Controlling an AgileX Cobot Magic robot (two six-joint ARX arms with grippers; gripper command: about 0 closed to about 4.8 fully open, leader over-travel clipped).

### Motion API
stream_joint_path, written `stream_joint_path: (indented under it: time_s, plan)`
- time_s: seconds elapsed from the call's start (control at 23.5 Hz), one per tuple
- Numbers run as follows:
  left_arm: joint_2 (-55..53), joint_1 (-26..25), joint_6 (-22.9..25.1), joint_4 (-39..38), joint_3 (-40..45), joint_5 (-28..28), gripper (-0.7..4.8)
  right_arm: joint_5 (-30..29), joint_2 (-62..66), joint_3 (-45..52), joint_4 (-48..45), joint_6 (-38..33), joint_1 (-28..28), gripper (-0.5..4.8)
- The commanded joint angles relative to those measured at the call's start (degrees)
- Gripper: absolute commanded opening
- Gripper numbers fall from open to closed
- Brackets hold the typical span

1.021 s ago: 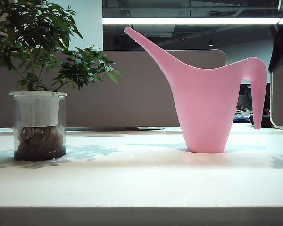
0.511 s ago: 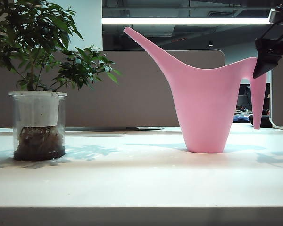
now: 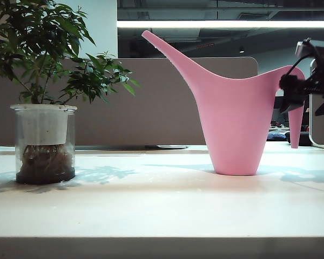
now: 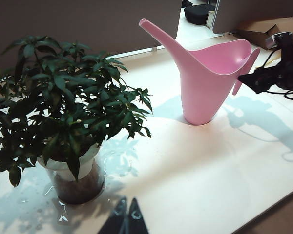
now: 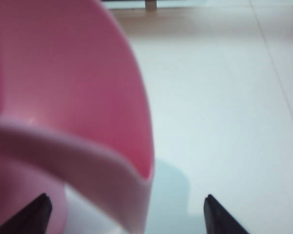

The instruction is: Pick up the watering can from the table, water the potted plant, and put the can back.

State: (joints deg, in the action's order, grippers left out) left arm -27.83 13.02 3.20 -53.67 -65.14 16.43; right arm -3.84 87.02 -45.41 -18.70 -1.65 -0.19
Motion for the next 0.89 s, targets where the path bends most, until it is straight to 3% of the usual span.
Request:
stream_joint_path:
  time_s: [0.04,0.26,0.38,0.77,0.89]
  plan:
    - [0.0,0.0,0.3,0.5,-0.4,0.2,-0.05,0.0,3.5,-0.3,-8.6,0.2,0.0,4.28]
    - [0.0,0.0,0.2,0.5,-0.4,0.3,-0.05,0.1,7.1,-0.3,-12.6,0.2,0.0,4.21]
    - [0.0,0.0,0.2,0.5,-0.3,0.3,-0.05,1.7,7.6,-0.2,-14.5,0.5,0.0,3.45]
    - [0.0,0.0,0.3,-0.5,-0.3,0.3,-0.05,2.2,8.2,-0.3,-22.1,1.7,0.0,3.36]
    - [0.0,0.0,0.6,-0.7,-0.3,0.3,-0.05,2.2,9.0,-0.3,-22.3,1.7,-0.1,2.71]
